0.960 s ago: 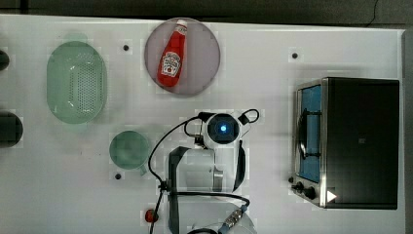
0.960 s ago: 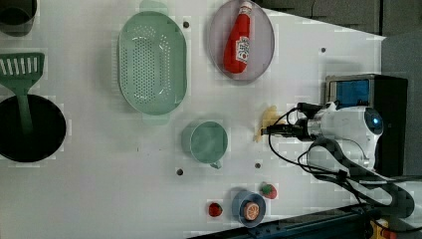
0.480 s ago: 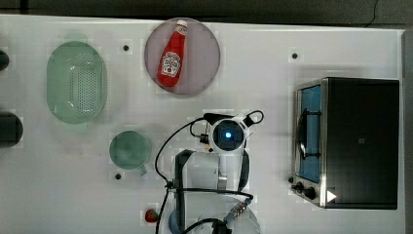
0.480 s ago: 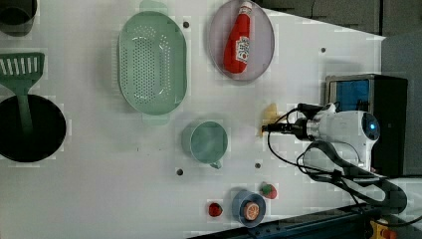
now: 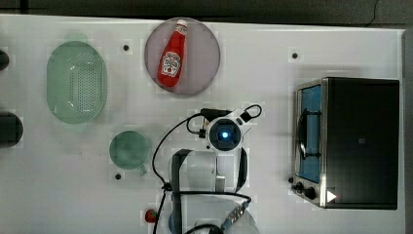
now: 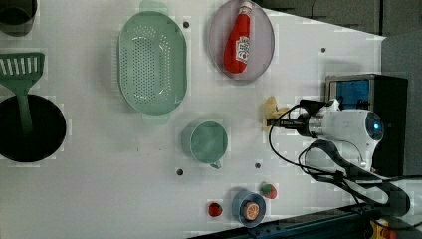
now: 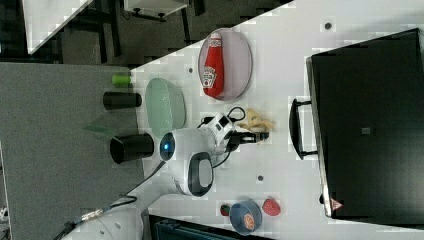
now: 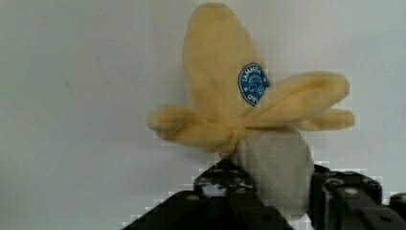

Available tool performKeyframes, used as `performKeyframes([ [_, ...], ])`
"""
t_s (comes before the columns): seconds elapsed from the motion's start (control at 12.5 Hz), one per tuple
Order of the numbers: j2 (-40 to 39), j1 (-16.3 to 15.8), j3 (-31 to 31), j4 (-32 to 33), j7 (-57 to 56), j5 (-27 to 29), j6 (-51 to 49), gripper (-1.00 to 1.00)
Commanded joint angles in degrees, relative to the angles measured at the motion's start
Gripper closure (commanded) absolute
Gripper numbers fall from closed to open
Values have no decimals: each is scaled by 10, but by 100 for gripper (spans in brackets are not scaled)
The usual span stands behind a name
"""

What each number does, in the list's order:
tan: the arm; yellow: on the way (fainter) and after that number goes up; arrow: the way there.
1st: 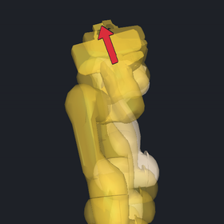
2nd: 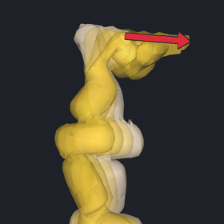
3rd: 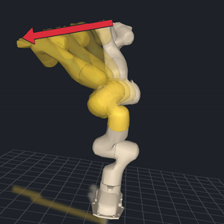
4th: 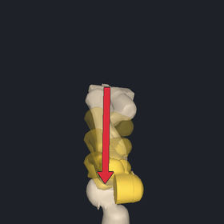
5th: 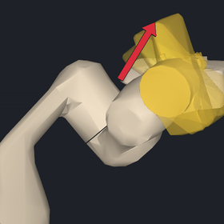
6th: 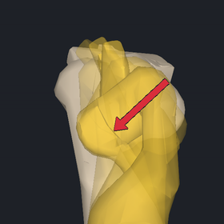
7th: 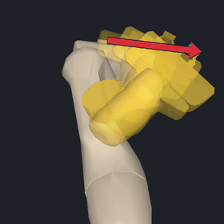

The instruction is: Pick Banana and place it in mug.

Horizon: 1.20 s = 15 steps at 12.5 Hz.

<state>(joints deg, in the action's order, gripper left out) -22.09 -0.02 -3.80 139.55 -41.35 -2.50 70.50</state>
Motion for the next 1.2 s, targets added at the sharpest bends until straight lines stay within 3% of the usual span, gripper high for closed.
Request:
performKeyframes([
  [0.08,78,4,-2,6,-14,11,-45,38],
  [0.32,177,6,-6,-11,-14,11,-162,38],
  [0.56,273,8,-13,-52,-14,12,-328,38],
  [0.8,352,8,-12,-103,-13,12,-433,38],
  [1.2,374,-9,26,-203,70,14,-618,38],
])
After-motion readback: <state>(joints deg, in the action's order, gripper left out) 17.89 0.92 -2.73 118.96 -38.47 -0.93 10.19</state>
